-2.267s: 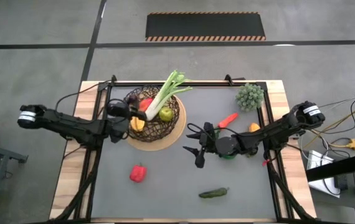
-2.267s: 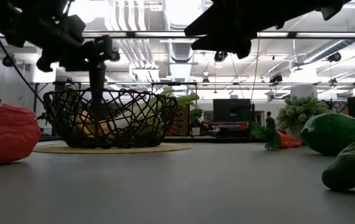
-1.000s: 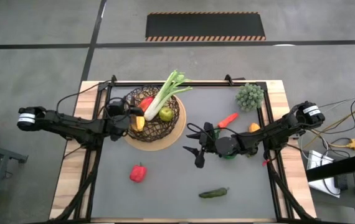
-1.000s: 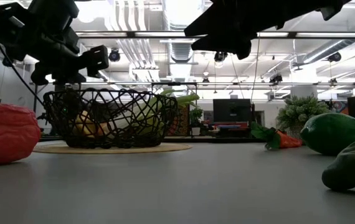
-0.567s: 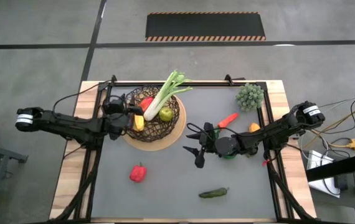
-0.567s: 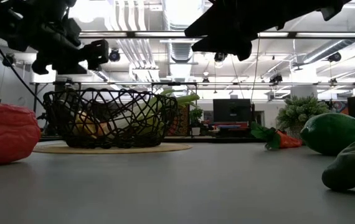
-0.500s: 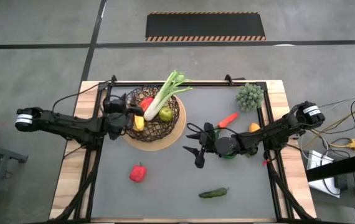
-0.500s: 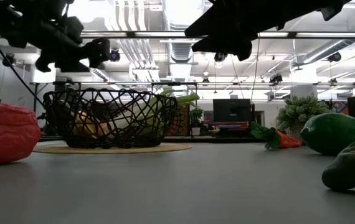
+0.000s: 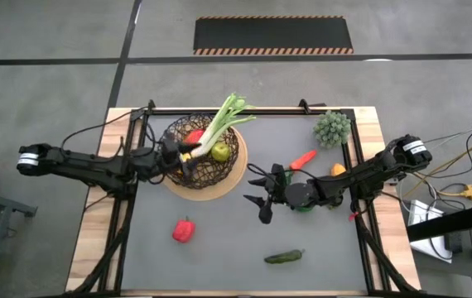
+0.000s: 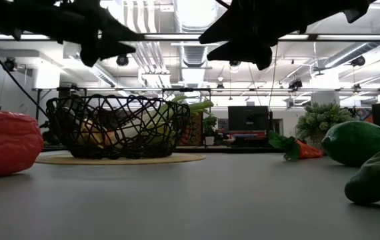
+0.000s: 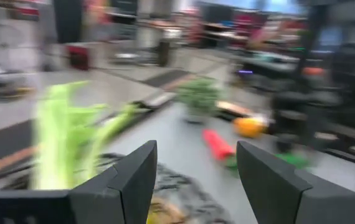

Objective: Build produce basket
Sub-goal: Put the orange carrot into the black wire basket

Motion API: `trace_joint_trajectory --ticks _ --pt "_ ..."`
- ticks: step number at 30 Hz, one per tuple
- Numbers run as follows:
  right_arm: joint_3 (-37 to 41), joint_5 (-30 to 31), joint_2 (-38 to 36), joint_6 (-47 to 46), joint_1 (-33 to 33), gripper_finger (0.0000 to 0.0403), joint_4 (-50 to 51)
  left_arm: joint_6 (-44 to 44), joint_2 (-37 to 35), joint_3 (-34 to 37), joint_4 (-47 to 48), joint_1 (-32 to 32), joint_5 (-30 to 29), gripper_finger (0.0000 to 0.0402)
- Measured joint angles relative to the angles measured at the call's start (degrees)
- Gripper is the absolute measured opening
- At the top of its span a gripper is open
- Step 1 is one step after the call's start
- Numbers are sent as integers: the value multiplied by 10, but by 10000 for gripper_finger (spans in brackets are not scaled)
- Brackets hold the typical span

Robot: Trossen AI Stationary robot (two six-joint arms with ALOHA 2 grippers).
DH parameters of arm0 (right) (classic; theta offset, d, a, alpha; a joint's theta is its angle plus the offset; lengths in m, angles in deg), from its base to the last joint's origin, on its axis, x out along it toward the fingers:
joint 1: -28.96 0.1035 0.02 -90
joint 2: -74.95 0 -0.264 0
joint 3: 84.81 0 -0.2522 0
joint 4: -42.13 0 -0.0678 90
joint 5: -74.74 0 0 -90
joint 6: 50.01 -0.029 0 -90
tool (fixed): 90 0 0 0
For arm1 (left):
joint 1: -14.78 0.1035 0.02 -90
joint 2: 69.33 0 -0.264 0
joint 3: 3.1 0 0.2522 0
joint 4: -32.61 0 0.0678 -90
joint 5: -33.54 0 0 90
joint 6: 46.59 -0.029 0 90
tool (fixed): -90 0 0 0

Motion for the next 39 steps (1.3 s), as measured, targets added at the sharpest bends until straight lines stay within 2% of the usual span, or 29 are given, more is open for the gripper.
trace_joint_trajectory --ticks 4,7,10,13,21,26,31,39 --pt "0 0 0 -19 -1 226 0 0 -9 -2 -2 0 97 202" --pt "-1 0 0 -34 -6 226 3 0 -13 -2 -3 0 131 202" --pt "-15 -1 0 -55 -13 226 35 2 -14 0 0 0 135 202" --pt "-42 -4 -1 -79 -22 226 111 1 -11 0 1 0 136 202" --pt "-133 -4 -1 -224 -49 226 461 -1 -8 1 0 0 136 202" --pt "-151 -2 -1 -309 -72 226 610 -1 -6 1 -1 0 136 202" --pt "-131 -2 -1 -336 -93 226 659 -2 -4 1 0 0 136 202" --pt "-91 -4 -1 -335 -123 226 659 -2 -3 1 0 0 136 202"
